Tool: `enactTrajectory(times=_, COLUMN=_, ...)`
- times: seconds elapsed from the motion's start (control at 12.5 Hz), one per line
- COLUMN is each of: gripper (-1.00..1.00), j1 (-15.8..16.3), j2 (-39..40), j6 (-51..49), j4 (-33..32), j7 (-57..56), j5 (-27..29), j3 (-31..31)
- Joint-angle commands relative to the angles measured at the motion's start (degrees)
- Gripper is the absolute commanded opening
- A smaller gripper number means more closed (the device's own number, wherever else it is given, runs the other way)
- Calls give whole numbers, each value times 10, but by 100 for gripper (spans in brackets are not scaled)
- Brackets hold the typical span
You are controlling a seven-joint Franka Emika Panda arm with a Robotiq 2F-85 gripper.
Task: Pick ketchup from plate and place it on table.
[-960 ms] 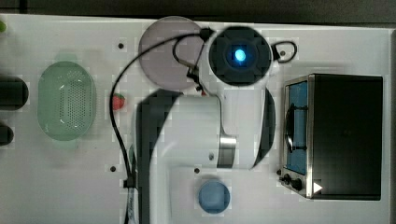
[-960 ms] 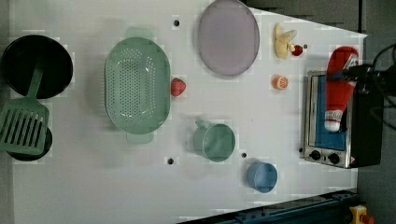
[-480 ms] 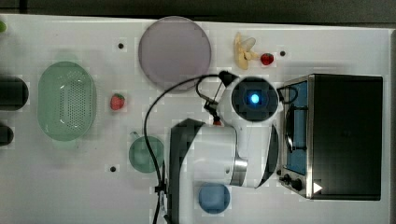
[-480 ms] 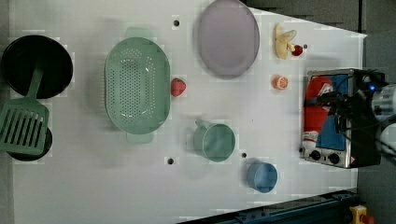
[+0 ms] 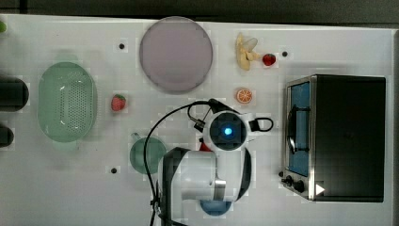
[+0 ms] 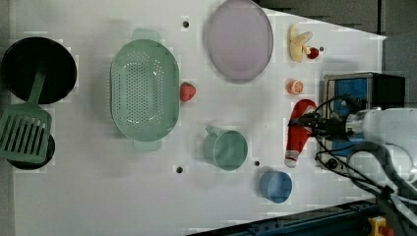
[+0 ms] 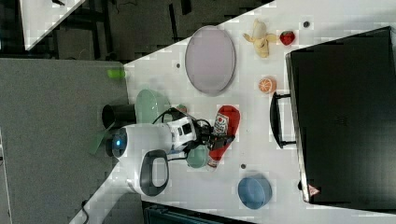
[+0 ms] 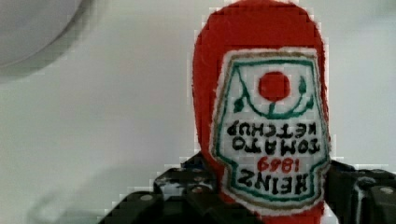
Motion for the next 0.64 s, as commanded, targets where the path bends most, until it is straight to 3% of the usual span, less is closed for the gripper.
enactTrajectory(times=0.08, gripper=24, j1=1, j2=29, j6=54, j4=8, j7=58, j5=9, j3=13)
enactTrajectory(times=0.16, gripper=30, j1=1, j2=40, j6=72, j4=8, j7=58, j5=9, j3=12)
enactTrajectory(times=0.4, gripper=91, j1=2, j2=61, j6=92, j4=2, j7=58, j5=9, j3=12)
enactTrajectory(times=0.64, gripper=100, j1=3, j2=42, j6=92, j4=8, j7=58, j5=9, j3=16)
